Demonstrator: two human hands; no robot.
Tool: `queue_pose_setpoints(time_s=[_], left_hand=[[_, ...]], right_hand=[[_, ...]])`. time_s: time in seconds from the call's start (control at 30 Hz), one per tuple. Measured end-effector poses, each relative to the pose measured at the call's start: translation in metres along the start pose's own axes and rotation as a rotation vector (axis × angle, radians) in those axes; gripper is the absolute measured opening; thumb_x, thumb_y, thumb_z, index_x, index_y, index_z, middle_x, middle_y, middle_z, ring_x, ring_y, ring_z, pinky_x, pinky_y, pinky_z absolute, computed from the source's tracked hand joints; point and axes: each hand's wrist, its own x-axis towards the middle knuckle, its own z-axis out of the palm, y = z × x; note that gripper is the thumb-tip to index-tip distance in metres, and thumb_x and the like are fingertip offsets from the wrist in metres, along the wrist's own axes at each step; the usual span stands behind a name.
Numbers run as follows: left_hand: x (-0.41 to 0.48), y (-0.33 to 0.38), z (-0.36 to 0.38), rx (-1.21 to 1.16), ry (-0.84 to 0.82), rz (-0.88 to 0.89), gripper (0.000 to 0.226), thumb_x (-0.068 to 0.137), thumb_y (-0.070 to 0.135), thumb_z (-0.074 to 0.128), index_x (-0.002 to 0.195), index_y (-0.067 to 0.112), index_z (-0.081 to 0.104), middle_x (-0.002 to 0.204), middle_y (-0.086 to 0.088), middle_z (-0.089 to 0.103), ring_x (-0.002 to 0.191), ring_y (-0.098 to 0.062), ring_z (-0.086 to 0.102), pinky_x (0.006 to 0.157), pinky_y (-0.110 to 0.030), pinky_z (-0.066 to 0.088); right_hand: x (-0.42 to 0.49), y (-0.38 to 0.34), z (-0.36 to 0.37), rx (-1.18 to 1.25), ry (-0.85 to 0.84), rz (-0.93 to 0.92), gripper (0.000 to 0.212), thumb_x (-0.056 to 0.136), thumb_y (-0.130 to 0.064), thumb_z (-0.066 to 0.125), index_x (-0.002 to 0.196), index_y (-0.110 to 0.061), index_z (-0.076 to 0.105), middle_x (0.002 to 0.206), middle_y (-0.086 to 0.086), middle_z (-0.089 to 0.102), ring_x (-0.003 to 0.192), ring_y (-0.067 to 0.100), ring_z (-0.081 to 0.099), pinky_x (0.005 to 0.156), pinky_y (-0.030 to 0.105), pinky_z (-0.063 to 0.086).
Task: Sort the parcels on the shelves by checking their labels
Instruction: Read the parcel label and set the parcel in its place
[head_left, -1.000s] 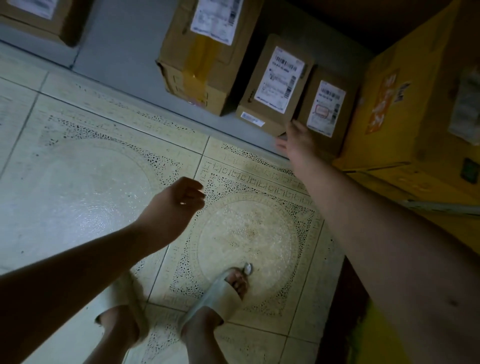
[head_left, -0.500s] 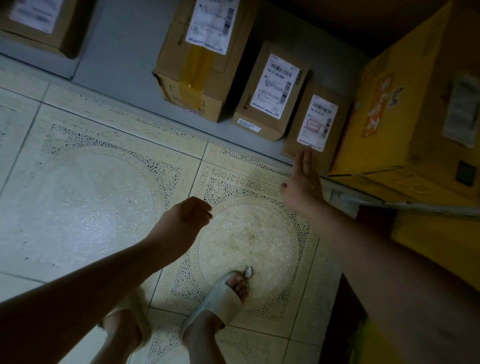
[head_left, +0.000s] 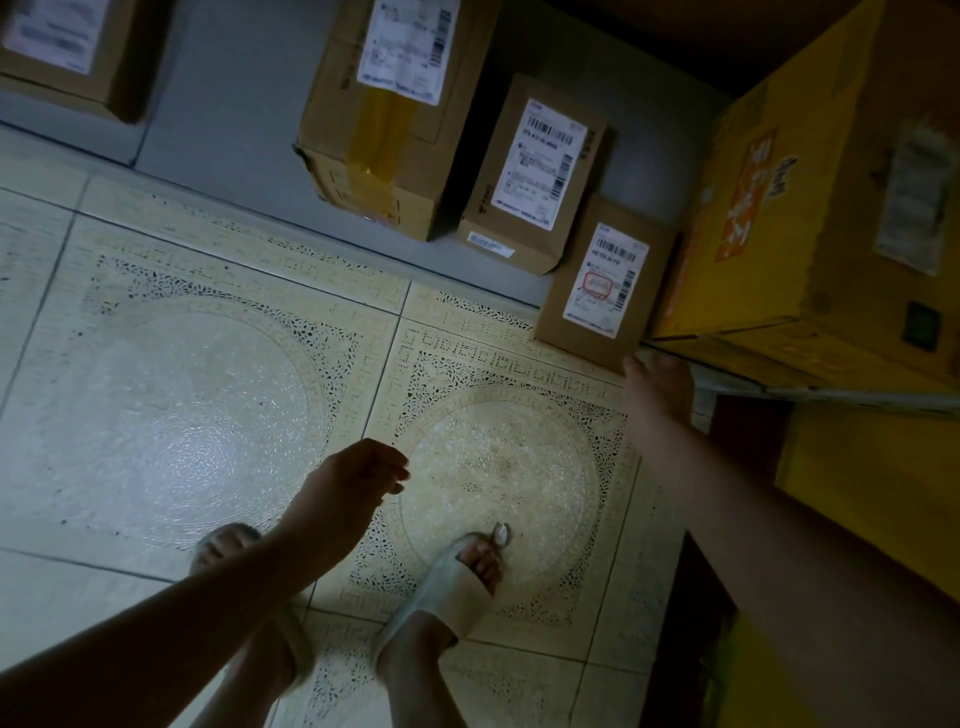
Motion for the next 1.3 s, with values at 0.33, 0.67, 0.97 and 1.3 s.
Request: queue_pose_setpoints(time_s=[0.33, 0.67, 0.97, 1.3], left_hand=[[-0.001, -0.022, -0.017, -0.123, 0.061, -0.172, 0.019, 0.102, -0.001, 0.047, 0.107, 0.003, 0.066, 0.100, -0.010, 0.072, 0.094, -0.023, 0.067, 0.075, -0.028, 0.051], [-0.059, -0.067, -0.058, 0.523, -0.067, -0.230, 0.024, 0.101, 0.019, 0.056, 0.088, 0.039, 0.059, 0.105, -0.003, 0.067, 0.090, -0.016, 0.067, 0.086, -0.042, 0.060], [-0.101, 0.010, -0.075, -0.111, -0.250, -0.393, 0.042, 0.105, 0.045, 0.044, 0.132, 0.014, 0.053, 0.119, -0.011, 0.065, 0.109, -0.031, 0.068, 0.081, -0.039, 0.056], [-0.205, 0.054, -0.196, -0.049, -0.204, -0.159, 0.054, 0.090, 0.049, 0.064, 0.122, 0.005, 0.063, 0.092, -0.012, 0.072, 0.073, -0.014, 0.068, 0.065, -0.023, 0.056]], right_hand=[[-0.008, 0.010, 0.015, 0.550, -0.296, 0.307, 0.031, 0.099, -0.022, 0.062, 0.127, -0.008, 0.060, 0.116, 0.008, 0.066, 0.111, 0.019, 0.063, 0.103, 0.040, 0.053], [-0.167, 0.087, -0.023, 0.606, -0.521, 0.521, 0.033, 0.099, -0.018, 0.058, 0.129, -0.005, 0.057, 0.115, 0.017, 0.068, 0.109, 0.024, 0.067, 0.093, 0.039, 0.054], [-0.277, 0.040, -0.023, 0.282, -0.965, 0.392, 0.033, 0.093, -0.023, 0.070, 0.118, -0.002, 0.061, 0.104, 0.014, 0.077, 0.092, 0.024, 0.077, 0.080, 0.033, 0.060], [-0.375, -0.089, -0.083, -0.015, -1.089, 0.008, 0.029, 0.095, -0.018, 0.068, 0.123, -0.019, 0.063, 0.096, 0.008, 0.079, 0.091, 0.023, 0.076, 0.097, 0.043, 0.056]])
